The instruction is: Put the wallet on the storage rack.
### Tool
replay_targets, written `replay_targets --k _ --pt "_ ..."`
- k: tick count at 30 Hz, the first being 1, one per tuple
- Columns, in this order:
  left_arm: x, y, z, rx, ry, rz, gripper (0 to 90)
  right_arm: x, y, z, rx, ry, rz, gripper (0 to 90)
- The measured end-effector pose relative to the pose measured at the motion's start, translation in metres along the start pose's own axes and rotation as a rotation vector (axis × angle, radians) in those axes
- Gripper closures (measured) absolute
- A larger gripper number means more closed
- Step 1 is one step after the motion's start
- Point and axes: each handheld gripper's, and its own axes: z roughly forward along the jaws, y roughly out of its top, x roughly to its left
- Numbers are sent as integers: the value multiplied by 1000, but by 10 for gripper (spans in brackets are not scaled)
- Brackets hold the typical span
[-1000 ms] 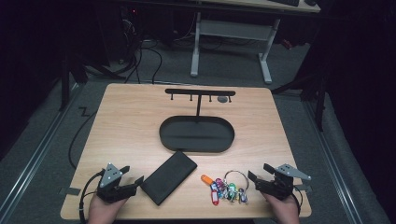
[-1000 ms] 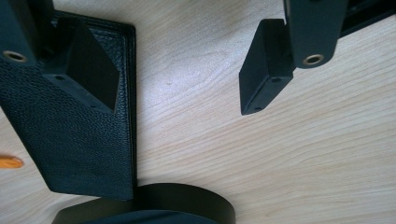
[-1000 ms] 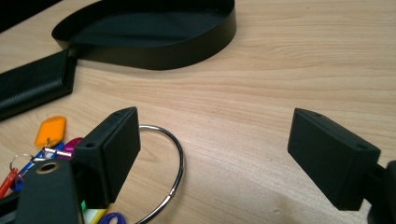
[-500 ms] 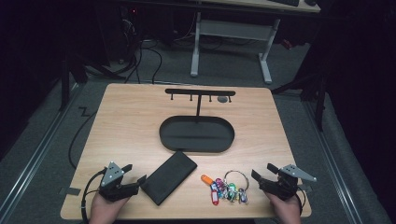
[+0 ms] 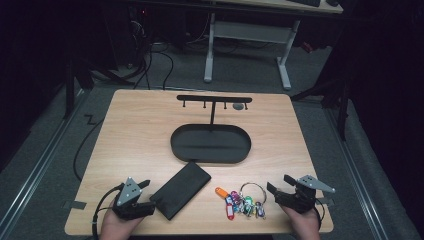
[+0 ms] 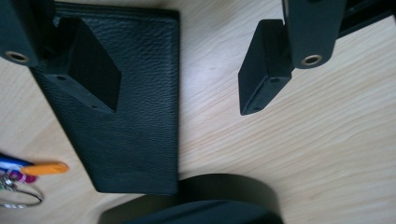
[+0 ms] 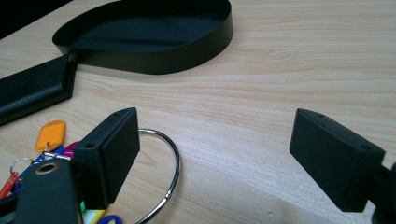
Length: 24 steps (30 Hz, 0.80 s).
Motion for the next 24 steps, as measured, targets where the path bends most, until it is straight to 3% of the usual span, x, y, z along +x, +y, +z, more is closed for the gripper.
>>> replay_targets --k 2,7,9,16,24 --pt "-10 3 3 12 -11 38 304 0 0 0 2 1 3 166" --pt "-41 11 15 58 -27 190 301 0 -1 1 9 7 4 179" --pt "-49 14 20 69 -34 227 301 1 -1 2 11 10 2 181" --pt "-69 22 38 101 -37 307 302 2 -1 4 23 17 -6 182" --pt "-73 24 52 138 -16 343 339 2 -1 6 30 21 -4 184"
